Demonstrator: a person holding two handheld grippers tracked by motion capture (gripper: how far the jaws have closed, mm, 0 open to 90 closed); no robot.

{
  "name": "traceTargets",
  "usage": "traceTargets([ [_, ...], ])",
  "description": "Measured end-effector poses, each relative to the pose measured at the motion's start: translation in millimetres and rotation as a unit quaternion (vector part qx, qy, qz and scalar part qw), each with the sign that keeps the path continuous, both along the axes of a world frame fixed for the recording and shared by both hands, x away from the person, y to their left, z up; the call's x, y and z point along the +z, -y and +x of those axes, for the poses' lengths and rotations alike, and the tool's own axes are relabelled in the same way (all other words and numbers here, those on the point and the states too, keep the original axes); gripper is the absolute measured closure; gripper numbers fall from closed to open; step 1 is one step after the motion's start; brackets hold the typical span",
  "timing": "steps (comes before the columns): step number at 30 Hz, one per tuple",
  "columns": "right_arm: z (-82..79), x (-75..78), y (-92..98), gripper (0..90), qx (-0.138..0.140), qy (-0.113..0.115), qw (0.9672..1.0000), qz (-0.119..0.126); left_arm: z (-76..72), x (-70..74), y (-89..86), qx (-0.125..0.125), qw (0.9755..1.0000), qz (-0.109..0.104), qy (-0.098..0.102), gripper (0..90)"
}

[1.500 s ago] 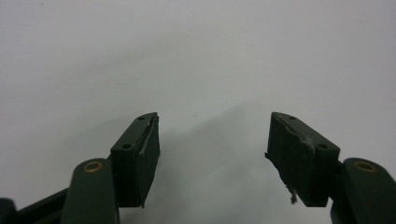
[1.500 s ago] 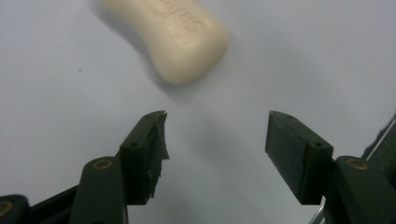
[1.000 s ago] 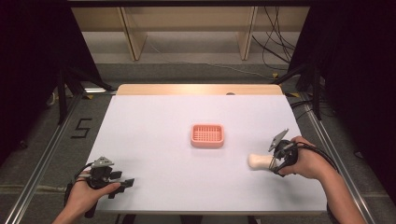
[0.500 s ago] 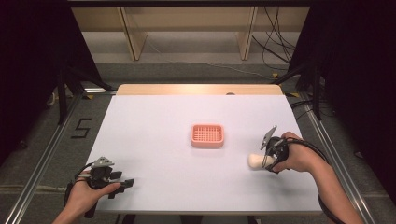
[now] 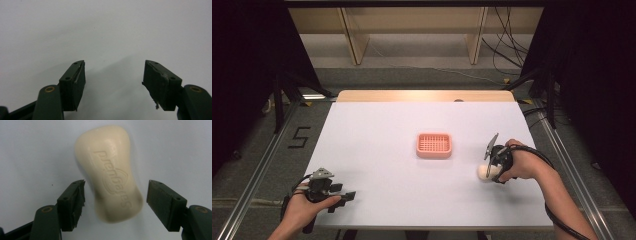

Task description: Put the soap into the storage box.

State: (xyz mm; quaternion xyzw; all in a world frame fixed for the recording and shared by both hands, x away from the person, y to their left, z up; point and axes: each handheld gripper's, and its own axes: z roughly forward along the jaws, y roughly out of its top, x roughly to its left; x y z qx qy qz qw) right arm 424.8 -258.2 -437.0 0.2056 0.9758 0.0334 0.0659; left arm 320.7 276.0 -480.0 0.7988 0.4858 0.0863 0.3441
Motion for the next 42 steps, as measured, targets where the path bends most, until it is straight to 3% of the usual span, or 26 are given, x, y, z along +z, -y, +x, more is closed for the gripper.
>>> traceTargets([
  [18, 8.8, -6.8, -8.1, 35.7, 0.026, -0.021, 0.9993, -0.014, -0.4, 0.3, 0.0, 0.001, 1.0, 0.009, 0.0, 33.9],
  [28, 11.6, -8.6, -10.2, 38.5, 0.031, -0.033, 0.9988, -0.016, -0.5, -0.7, 1.4, 0.012, 0.9999, 0.002, 0.002, 33.9],
  [33, 13.2, -8.7, -11.5, 41.7, 0.049, -0.037, 0.9979, -0.019, -0.5, -0.8, 1.6, 0.012, 0.9999, 0.002, 0.002, 33.9],
  [42, 16.3, -11.1, -16.3, 43.8, 0.053, -0.053, 0.9969, -0.026, -0.3, 0.0, -0.1, 0.003, 1.0, 0.008, 0.0, 33.9],
])
